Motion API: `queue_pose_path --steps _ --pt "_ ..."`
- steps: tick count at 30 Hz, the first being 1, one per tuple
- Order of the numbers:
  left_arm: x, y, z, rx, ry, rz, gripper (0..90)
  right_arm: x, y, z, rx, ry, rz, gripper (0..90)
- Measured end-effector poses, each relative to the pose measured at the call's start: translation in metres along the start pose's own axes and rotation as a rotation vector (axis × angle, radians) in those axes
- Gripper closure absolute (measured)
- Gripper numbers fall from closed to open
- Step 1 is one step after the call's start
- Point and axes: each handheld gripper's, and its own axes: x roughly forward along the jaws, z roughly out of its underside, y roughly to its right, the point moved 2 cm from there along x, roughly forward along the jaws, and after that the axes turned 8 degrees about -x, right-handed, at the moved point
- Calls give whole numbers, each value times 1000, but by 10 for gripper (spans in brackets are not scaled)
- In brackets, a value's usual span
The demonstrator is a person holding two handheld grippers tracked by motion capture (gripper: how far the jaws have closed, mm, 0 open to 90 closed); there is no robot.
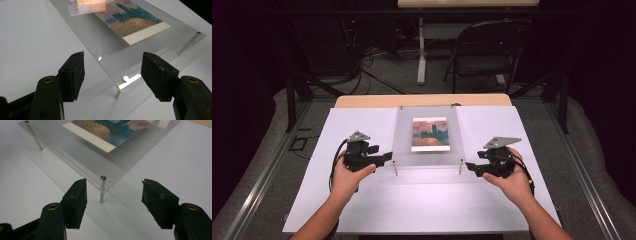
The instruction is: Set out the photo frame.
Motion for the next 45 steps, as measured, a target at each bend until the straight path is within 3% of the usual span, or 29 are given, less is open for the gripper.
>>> queue_pose_path --steps 8,15,17,20,23,25,30,35,40,41,45 --pt "13 -8 -39 -3 -7 7 353 20 34 -28 62 -35 1 370" --pt "33 -19 -70 -38 -10 5 352 41 65 -53 97 -35 24 397" --pt "39 -22 -76 -44 -14 -3 357 48 71 -60 102 -36 16 405" --pt "45 -25 -85 -49 -18 -14 386 59 76 -70 106 -58 64 439" --pt "55 -33 -96 -69 -20 -26 403 70 82 -79 113 -61 64 441" --pt "60 -37 -99 -85 -21 -40 406 80 84 -85 151 -55 46 425" --pt "73 -44 -102 -114 -30 -46 408 92 86 -89 179 -48 35 410" --pt "88 -50 -101 -165 -57 -43 383 101 93 -87 246 -57 35 429" --pt "99 -52 -100 -194 -91 -47 358 108 97 -81 270 -81 20 432" --pt "105 -51 -100 -206 -99 -46 359 112 99 -79 309 -83 3 433" --pt "115 -51 -98 -219 -123 -40 364 119 103 -75 365 -87 -27 428"
